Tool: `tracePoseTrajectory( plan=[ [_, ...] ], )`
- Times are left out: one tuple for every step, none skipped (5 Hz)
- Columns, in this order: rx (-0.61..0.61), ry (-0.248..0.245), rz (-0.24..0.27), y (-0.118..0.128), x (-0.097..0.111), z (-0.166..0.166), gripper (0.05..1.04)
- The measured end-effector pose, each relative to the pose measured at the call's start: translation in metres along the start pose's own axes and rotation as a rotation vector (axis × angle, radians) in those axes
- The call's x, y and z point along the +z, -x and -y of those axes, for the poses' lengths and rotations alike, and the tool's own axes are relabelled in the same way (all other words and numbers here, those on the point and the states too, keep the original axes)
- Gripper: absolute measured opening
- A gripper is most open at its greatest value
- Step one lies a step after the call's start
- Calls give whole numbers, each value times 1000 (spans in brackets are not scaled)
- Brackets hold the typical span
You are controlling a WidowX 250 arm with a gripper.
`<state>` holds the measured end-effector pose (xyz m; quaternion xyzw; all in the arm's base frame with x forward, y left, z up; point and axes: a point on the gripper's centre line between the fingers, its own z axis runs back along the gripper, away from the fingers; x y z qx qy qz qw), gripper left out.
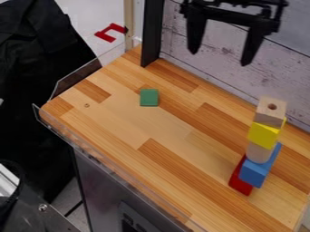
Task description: Place the cube with hole on top of the yellow cube
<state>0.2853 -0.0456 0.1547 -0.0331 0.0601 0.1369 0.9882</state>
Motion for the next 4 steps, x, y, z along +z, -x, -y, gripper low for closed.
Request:
tracePoseTrajectory(
  plan=[
    [-23, 2, 15, -8, -11, -12, 1000],
    [-87, -13, 33, -10, -20, -12, 1000],
    [-138, -13, 81, -13, -31, -4, 1000],
    [-156, -33, 124, -17, -33, -1, 1000]
  ],
)
